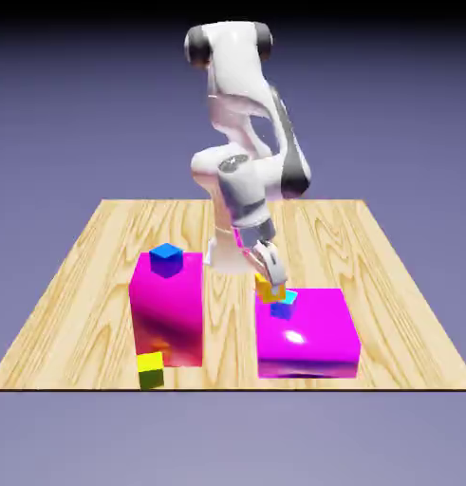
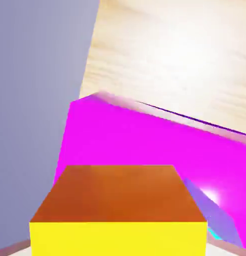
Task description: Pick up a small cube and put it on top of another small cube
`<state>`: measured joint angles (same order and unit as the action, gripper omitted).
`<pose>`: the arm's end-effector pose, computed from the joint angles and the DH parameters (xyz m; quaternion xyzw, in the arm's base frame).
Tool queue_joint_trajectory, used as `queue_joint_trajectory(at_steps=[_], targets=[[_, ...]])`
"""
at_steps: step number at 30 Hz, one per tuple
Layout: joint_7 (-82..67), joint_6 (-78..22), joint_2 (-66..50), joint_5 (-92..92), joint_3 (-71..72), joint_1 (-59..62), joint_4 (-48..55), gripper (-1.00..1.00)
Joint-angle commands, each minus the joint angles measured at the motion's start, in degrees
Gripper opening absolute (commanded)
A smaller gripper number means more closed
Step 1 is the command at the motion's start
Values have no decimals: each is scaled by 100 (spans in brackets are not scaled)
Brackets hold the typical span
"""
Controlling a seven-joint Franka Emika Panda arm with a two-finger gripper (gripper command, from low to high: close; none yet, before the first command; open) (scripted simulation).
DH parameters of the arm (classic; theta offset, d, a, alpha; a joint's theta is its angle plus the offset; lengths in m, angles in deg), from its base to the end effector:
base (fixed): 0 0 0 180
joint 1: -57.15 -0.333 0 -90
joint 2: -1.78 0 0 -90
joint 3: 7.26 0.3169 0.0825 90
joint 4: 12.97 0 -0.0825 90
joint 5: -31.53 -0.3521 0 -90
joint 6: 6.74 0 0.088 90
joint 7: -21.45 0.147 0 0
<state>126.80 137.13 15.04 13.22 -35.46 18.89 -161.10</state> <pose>0.4174 0.0844 0.3288 -0.5708 0.8042 0.1012 0.1311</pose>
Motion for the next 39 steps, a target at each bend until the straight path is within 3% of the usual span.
queue_joint_trajectory(at_steps=[1, 34, 39], targets=[[27, -198, 208, 249, -132, -207, 45, -100], [784, -6524, 7060, 8265, -4479, -7039, 1535, -100], [796, -6282, 7408, 8967, -5198, -7021, 1221, -100]])
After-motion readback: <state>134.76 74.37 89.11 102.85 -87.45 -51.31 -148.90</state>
